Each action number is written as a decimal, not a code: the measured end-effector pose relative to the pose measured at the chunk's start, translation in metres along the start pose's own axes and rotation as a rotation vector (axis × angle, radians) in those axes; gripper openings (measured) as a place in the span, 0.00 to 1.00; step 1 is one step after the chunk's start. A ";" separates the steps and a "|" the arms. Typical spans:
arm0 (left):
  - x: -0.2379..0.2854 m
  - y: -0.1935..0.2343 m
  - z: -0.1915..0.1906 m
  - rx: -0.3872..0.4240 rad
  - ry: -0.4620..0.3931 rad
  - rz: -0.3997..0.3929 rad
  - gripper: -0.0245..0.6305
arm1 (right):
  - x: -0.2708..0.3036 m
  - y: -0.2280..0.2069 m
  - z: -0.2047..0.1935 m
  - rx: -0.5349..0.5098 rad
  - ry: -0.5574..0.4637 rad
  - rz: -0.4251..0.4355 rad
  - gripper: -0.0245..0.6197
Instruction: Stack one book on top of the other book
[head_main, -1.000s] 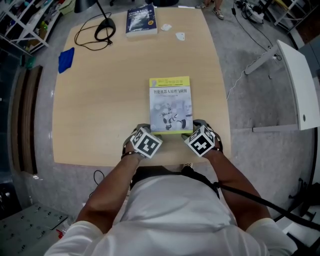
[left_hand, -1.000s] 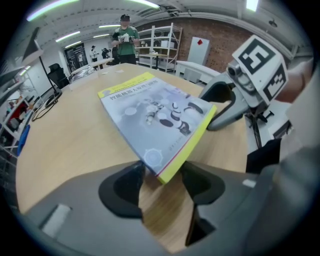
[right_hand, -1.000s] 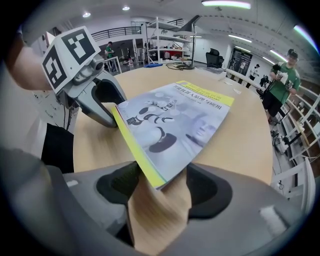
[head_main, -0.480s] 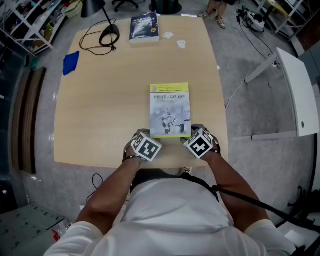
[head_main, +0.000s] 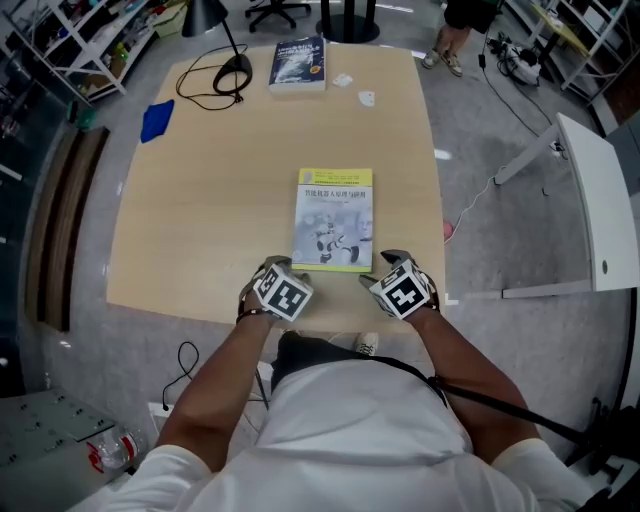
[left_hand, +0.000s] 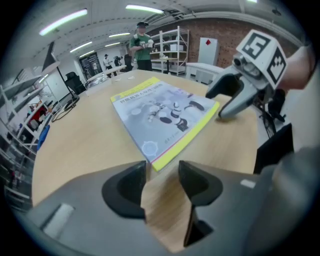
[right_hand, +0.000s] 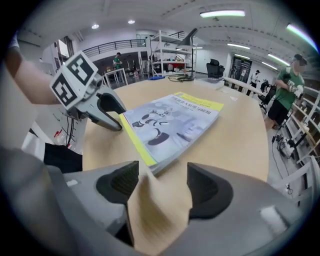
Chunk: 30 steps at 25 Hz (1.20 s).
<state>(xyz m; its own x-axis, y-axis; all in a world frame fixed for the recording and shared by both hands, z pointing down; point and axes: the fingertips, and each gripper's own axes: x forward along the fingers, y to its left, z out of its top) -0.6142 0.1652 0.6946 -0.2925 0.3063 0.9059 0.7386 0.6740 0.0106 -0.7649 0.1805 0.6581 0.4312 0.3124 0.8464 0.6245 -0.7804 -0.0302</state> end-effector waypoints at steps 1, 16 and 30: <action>-0.003 -0.002 -0.005 0.011 0.009 0.018 0.37 | -0.011 -0.002 -0.003 0.009 -0.028 -0.002 0.51; -0.170 -0.030 0.035 -0.378 -0.460 -0.040 0.05 | -0.187 0.020 0.063 0.415 -0.614 0.176 0.04; -0.241 -0.021 0.053 -0.107 -0.584 -0.205 0.05 | -0.225 0.076 0.110 0.382 -0.681 -0.123 0.04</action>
<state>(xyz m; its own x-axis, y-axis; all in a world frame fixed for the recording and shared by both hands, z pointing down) -0.5917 0.1130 0.4535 -0.6962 0.5149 0.5002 0.6799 0.6965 0.2294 -0.7427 0.1101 0.4064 0.5711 0.7439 0.3471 0.8209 -0.5170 -0.2427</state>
